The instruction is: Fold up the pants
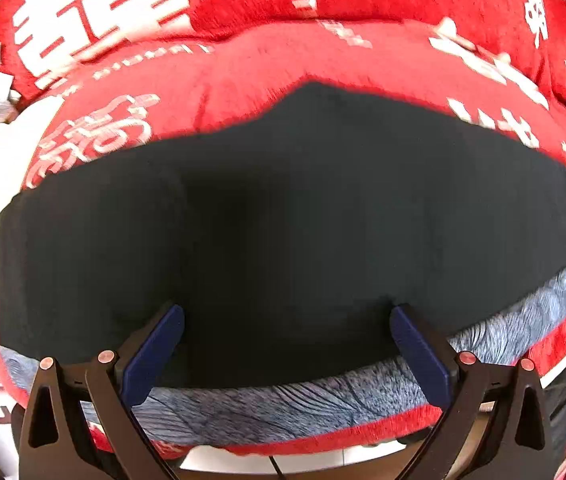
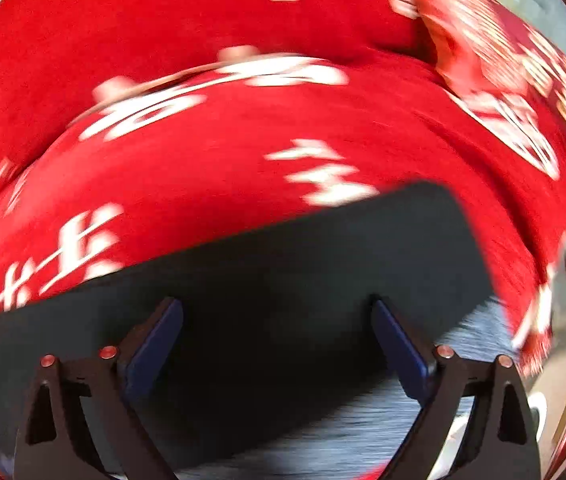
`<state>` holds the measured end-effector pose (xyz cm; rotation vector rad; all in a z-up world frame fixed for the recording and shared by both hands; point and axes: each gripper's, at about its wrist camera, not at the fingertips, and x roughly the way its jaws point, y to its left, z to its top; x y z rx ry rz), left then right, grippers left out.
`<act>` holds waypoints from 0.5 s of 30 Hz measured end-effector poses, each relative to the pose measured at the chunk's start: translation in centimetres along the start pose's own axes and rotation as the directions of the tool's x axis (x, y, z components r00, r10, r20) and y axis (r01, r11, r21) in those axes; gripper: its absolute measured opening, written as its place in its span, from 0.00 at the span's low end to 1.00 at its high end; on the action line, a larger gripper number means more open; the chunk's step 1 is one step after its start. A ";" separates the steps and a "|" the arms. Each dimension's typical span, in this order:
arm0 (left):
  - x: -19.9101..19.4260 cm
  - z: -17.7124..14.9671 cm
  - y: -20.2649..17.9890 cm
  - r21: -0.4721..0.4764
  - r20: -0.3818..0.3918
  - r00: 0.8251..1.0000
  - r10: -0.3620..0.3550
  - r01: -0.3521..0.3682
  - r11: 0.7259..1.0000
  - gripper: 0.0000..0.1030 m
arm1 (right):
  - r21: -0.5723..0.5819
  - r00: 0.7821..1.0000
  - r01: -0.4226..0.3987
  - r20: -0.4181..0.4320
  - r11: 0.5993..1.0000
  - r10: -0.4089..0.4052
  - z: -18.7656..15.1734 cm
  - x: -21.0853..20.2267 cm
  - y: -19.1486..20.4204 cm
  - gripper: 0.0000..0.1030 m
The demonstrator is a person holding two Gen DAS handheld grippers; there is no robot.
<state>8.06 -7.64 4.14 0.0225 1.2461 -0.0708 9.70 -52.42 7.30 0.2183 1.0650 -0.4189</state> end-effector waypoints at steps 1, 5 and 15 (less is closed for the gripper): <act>-0.4 0.6 0.3 -0.012 0.020 1.000 0.001 -0.001 1.000 1.00 | 0.034 1.000 -0.001 -0.001 0.999 0.001 -0.3 -0.6 -1.2 0.93; 0.1 4.3 0.7 -0.109 0.032 0.999 0.027 -0.023 0.994 1.00 | -0.081 0.993 -0.100 0.049 0.992 0.104 -3.0 -4.0 2.1 0.93; 4.4 10.3 1.1 -0.161 -0.086 0.994 0.068 -0.081 0.984 1.00 | -0.532 0.962 -0.262 -0.072 0.805 0.265 -15.8 -6.7 15.6 0.99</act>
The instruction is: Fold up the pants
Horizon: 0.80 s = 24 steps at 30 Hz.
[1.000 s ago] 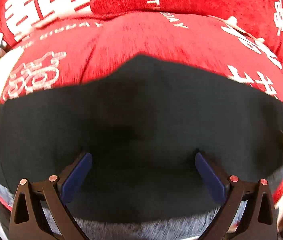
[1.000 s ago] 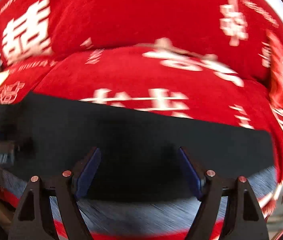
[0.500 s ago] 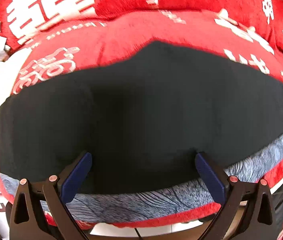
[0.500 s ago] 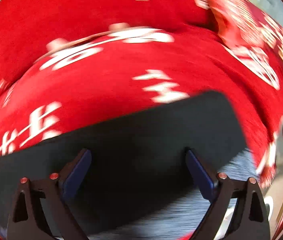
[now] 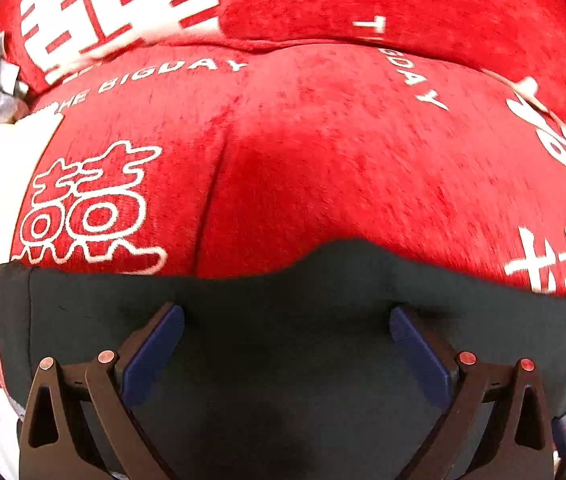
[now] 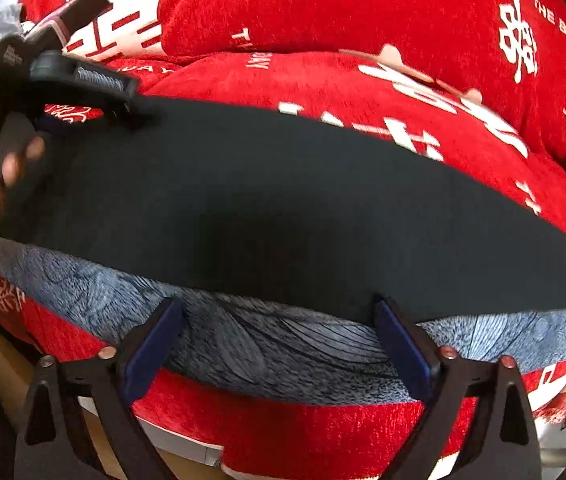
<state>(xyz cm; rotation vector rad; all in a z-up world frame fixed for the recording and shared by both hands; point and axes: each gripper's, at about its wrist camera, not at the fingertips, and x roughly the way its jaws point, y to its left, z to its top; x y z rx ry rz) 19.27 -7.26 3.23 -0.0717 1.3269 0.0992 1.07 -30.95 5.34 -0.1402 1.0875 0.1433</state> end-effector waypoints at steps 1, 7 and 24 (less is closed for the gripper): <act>0.0 0.1 0.5 0.001 0.002 1.000 0.001 -0.001 1.000 1.00 | 0.038 1.000 -0.001 0.002 0.999 0.001 -0.3 0.0 -1.2 0.99; -1.4 -1.0 5.8 -0.075 0.038 0.999 -0.013 0.015 0.997 1.00 | 0.137 0.998 0.066 -0.034 0.988 -0.062 -1.8 -0.4 -7.2 0.99; -3.4 -13.2 1.7 0.177 0.103 0.993 -0.054 0.035 0.984 1.00 | -0.019 0.997 0.075 -0.030 0.997 -0.075 -0.6 -0.1 0.9 1.00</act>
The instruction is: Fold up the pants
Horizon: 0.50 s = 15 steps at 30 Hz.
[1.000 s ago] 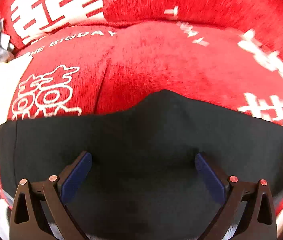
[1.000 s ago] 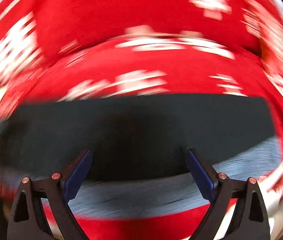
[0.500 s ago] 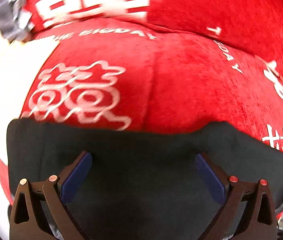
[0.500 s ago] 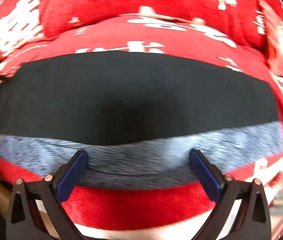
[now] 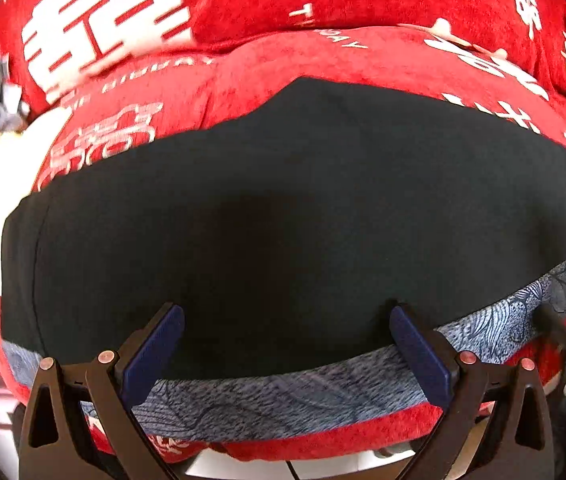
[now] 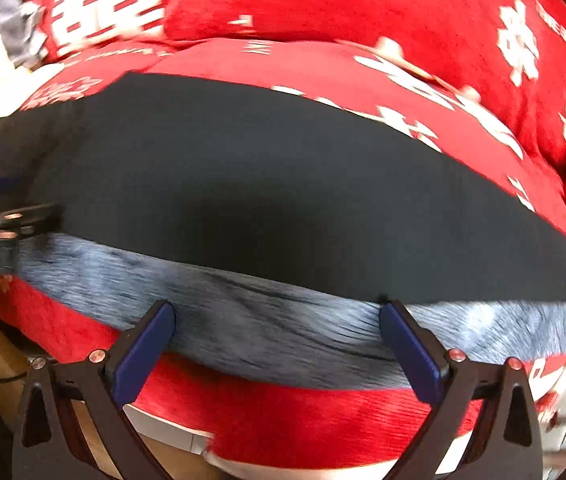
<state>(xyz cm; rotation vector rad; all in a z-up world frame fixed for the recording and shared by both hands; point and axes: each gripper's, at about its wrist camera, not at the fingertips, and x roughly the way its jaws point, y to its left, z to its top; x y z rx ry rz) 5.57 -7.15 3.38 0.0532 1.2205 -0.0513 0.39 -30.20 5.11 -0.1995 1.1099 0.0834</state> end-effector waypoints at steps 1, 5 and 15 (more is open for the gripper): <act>0.1 -0.1 0.9 -0.028 -0.013 1.000 -0.008 0.008 1.000 1.00 | 0.045 1.000 -0.013 -0.008 0.999 0.013 -0.1 0.0 -1.8 1.00; 0.1 -0.9 2.5 -0.075 -0.022 0.999 -0.029 0.027 0.997 1.00 | 0.192 0.999 0.023 -0.030 0.981 -0.018 -1.8 -0.1 -8.7 1.00; -0.4 -3.0 4.6 -0.079 -0.021 1.000 0.003 -0.005 0.997 1.00 | 0.560 1.000 0.021 -0.018 0.828 -0.013 -5.5 0.8 -24.6 1.00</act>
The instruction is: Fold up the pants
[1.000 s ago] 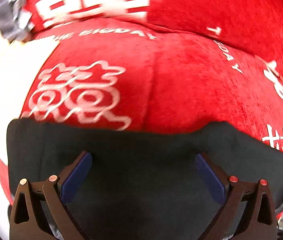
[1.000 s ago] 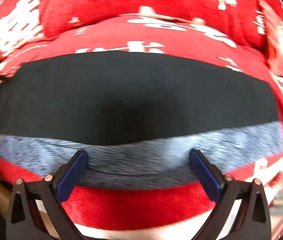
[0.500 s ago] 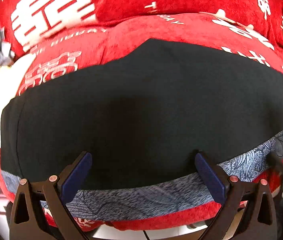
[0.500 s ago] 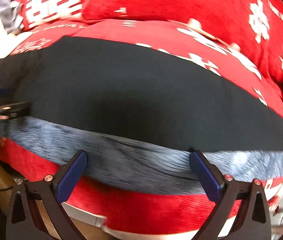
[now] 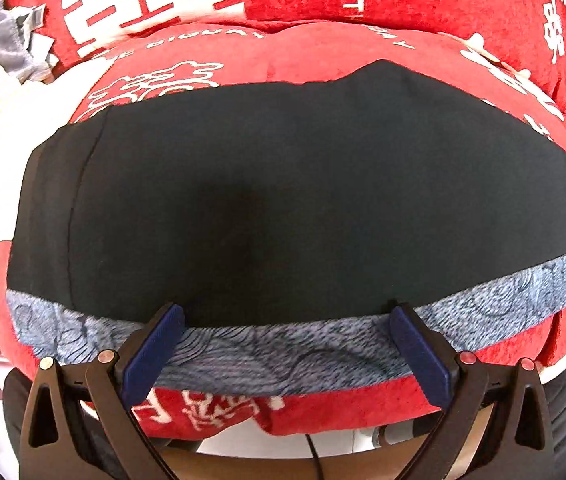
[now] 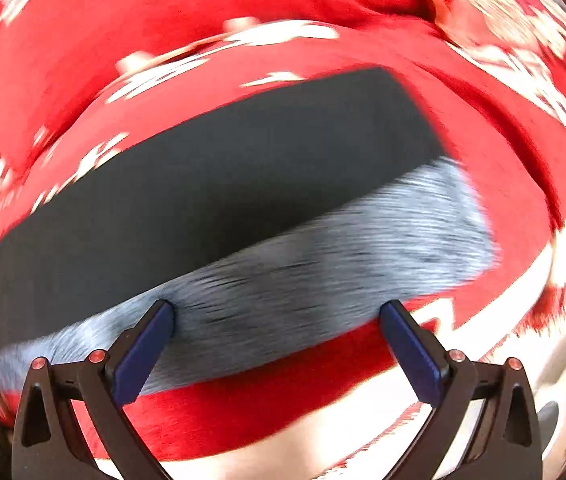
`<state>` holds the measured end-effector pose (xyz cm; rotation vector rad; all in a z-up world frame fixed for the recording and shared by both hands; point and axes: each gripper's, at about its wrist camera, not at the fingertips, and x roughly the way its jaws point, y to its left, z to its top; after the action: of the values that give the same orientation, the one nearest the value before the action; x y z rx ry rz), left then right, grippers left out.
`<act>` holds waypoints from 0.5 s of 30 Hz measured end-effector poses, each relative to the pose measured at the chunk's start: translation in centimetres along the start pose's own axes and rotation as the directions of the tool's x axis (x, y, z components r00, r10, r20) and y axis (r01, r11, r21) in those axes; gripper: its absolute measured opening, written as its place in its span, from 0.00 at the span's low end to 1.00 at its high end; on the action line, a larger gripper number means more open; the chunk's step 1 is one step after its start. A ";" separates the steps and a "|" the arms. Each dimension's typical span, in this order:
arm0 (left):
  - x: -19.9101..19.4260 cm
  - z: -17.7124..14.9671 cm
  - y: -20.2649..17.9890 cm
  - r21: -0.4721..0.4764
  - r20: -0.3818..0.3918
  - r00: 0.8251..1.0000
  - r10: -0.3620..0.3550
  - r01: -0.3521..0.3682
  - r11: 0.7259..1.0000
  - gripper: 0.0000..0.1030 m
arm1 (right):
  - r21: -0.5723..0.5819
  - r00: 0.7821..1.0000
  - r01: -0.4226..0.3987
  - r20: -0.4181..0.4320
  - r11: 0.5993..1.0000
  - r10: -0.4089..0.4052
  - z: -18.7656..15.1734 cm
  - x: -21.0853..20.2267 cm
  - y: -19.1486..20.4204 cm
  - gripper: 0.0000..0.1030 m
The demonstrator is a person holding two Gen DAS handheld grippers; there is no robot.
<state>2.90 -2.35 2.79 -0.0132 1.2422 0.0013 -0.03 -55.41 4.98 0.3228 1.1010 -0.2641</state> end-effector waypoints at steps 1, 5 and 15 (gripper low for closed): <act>-0.1 -0.1 0.1 -0.007 -0.007 1.000 0.008 -0.008 1.000 1.00 | 0.066 1.000 0.022 -0.001 0.998 -0.022 0.5 -0.3 -1.1 1.00; -0.7 0.7 -1.2 0.009 -0.007 1.000 0.018 -0.018 1.000 1.00 | 0.124 0.992 0.083 0.087 0.989 -0.094 2.1 -2.3 0.2 1.00; 0.2 3.2 -7.0 0.077 -0.008 1.000 0.010 -0.009 0.997 1.00 | -0.006 0.988 0.112 0.105 0.994 -0.111 6.6 2.4 7.5 1.00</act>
<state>6.01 -9.29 3.67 0.0598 1.2501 -0.0384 9.20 -51.18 6.44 0.2339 1.0185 -0.3698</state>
